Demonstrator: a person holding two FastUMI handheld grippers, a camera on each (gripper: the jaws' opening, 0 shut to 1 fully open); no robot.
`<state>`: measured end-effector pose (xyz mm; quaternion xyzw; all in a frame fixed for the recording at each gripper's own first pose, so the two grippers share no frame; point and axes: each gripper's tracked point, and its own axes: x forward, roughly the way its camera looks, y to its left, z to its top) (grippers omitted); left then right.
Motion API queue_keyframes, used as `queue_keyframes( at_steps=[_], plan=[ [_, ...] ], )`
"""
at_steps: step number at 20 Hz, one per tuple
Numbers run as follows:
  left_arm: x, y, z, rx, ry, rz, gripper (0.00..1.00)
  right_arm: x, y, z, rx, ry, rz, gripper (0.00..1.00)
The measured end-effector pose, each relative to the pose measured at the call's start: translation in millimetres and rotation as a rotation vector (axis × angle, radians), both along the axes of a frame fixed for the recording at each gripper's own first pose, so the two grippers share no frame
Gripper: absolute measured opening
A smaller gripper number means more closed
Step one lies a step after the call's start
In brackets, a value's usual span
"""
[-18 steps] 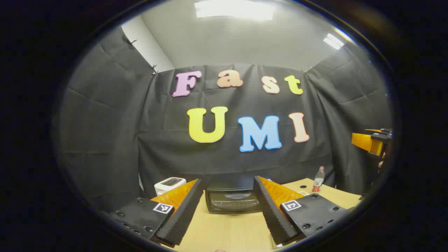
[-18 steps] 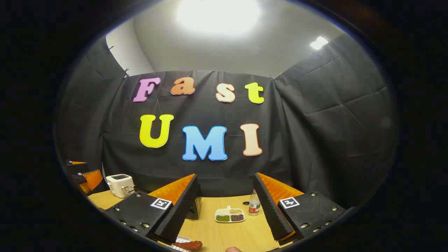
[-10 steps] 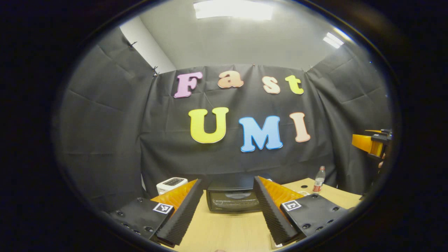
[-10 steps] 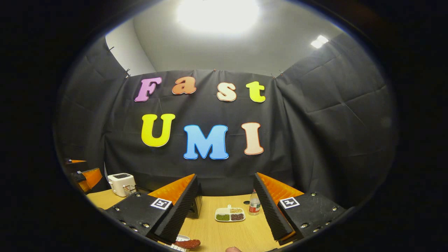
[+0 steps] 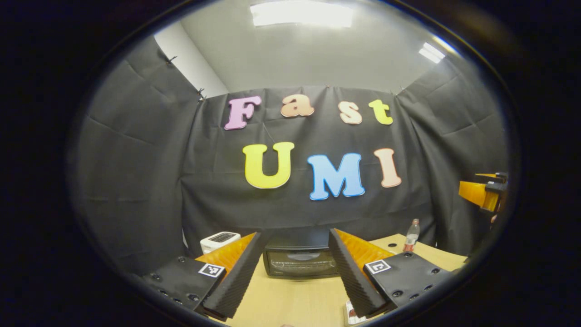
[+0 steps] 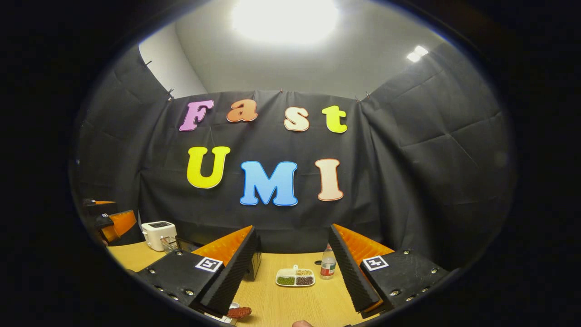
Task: Open the electric oven with the left hand, put the food in, and close the electric oven.
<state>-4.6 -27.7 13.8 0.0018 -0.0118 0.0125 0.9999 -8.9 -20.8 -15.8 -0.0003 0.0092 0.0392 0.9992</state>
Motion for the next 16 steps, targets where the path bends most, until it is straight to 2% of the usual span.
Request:
queue_keyframes(
  at_steps=[1, 2, 3, 4, 8, 12, 13, 15, 16],
  plan=[
    [3, -2, 1, 0.0, -0.003, 0.0, 1.0, -1, 1, -2, 0.007, 0.007, 0.015, 0.96],
    [8, -5, 1, 0.0, -0.007, -0.006, 0.9, -3, 1, -4, 0.009, 0.007, 0.024, 0.96],
    [13, -7, 2, 0.001, -0.008, -0.01, 0.9, -4, -1, -5, 0.008, 0.004, 0.028, 0.96],
    [20, -7, 0, 0.003, -0.007, -0.015, 0.97, -4, -2, -8, 0.005, 0.007, 0.029, 0.96],
    [59, -9, -9, -0.004, 0.002, -0.04, 0.97, 0, -3, -11, 0.003, 0.01, 0.01, 0.96],
    [111, -8, -24, -0.027, 0.015, -0.07, 0.97, 9, -3, -12, -0.005, 0.016, -0.053, 0.96],
    [124, -7, -29, -0.032, 0.019, -0.075, 1.0, 13, -3, -10, -0.011, 0.006, -0.072, 0.96],
    [150, -5, -43, -0.041, 0.04, -0.084, 0.97, 19, -2, -13, -0.023, 0.014, -0.109, 0.96],
    [163, -6, -52, -0.047, 0.049, -0.096, 1.0, 21, 0, -14, -0.028, 0.017, -0.126, 0.96]
  ],
)
